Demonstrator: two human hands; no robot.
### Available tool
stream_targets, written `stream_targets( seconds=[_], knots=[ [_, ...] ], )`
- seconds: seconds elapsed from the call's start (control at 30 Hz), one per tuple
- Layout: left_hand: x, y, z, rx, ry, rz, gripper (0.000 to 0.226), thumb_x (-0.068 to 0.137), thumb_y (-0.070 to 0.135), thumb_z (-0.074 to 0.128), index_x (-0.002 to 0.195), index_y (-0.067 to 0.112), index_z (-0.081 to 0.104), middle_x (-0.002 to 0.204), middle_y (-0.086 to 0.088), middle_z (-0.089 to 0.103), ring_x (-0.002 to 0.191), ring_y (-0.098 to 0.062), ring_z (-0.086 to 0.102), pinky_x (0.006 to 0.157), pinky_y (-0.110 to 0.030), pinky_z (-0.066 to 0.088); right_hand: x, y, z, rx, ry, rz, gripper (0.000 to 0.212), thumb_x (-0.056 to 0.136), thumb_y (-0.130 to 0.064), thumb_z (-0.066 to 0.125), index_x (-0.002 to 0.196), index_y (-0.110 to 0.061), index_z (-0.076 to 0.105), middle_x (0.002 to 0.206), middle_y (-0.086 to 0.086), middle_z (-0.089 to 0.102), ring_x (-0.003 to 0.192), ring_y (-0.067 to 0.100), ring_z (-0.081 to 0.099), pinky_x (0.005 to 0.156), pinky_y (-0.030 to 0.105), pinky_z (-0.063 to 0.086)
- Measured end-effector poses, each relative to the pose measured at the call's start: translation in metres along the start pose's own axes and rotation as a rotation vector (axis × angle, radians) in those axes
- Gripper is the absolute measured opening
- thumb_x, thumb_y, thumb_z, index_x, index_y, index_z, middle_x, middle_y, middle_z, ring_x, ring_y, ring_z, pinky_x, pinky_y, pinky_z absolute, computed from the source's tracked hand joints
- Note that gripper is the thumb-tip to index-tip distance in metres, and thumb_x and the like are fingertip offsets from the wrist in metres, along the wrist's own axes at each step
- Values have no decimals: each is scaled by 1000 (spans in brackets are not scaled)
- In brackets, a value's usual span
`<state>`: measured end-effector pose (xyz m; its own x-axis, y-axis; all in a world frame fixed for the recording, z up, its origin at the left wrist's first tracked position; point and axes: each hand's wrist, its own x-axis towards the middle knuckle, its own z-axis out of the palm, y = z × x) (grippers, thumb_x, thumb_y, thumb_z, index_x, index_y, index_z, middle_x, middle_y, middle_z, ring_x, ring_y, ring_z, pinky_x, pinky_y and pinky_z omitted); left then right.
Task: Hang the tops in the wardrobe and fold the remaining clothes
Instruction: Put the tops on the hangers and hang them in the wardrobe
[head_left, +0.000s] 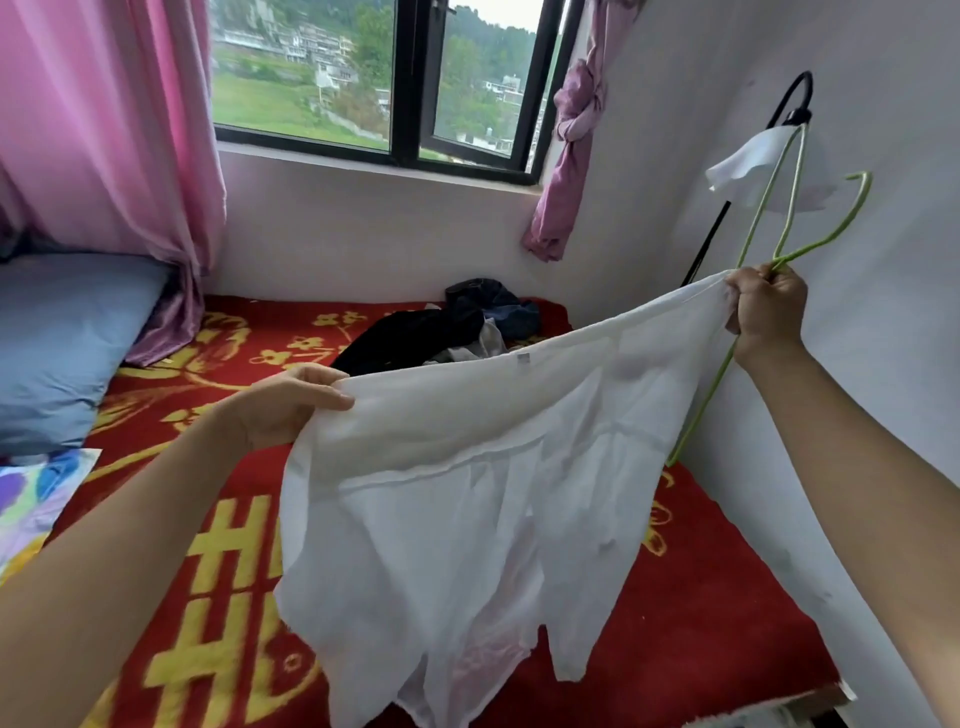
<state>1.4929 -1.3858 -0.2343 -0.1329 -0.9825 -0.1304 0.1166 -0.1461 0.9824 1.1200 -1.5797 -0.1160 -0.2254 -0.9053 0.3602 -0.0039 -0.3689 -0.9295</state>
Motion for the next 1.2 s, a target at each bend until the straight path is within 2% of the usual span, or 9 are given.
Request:
stream_targets(
  seconds=[0.13,0.2,0.33,0.4,0.57,0.67,0.83,1.0,1.2],
  knots=[
    [1,17,10,355,8,-55,51,40,36,92,68,-2,74,68,-13,70,62,-19,66,55,-20,52,5,2,-1,29,-10,15,38,82,6,48,61,-19,28,32,-12,36,30,2,29,35,13,23],
    [14,17,6,539,249,1,24,68,30,81,74,7,77,81,-12,72,79,-22,64,62,-14,50,2,1,2,16,-43,32,40,82,7,49,61,-19,28,31,-12,36,28,2,28,34,11,22],
    [45,18,-5,1113,696,-47,63,84,59,51,127,12,58,141,-12,44,127,-31,36,103,-36,29,-16,-8,16,-140,-212,64,40,82,8,52,58,-17,30,30,-7,41,24,3,28,32,10,17],
    [53,16,9,1171,724,-23,63,82,58,50,124,12,60,138,-16,46,125,-34,38,101,-38,30,-31,-14,29,-169,-313,64,40,81,12,52,59,-14,32,31,-6,42,23,2,30,29,12,20],
    [52,4,93,499,396,294,7,86,5,63,92,6,67,74,-5,65,55,-1,59,53,-16,44,-84,-17,74,-238,-580,92,45,79,9,64,60,-16,32,38,-7,37,25,-1,35,32,12,27],
    [56,-17,131,287,240,229,21,85,18,66,105,14,61,86,0,65,75,-7,63,64,-18,48,-116,-6,99,-298,-776,91,46,80,5,65,59,-16,31,53,0,31,37,3,33,42,14,30],
    [47,-37,133,95,516,289,56,81,46,63,94,-8,58,73,-10,53,65,-17,48,62,-32,40,-139,1,120,-384,-931,4,47,81,-2,65,56,-16,27,54,-3,27,49,10,26,53,24,27],
    [21,-23,95,-438,390,132,32,79,23,54,98,-2,61,82,-18,61,65,-25,62,63,-30,51,-118,19,113,-363,-827,18,44,85,-2,61,58,-15,29,67,12,57,45,-4,56,46,9,36],
    [-7,13,67,-630,519,151,24,59,23,58,66,9,77,71,-8,69,59,-21,67,55,-27,56,-135,85,108,-427,-938,270,36,91,-29,59,69,-18,33,100,29,66,35,3,35,35,16,27]
  ],
)
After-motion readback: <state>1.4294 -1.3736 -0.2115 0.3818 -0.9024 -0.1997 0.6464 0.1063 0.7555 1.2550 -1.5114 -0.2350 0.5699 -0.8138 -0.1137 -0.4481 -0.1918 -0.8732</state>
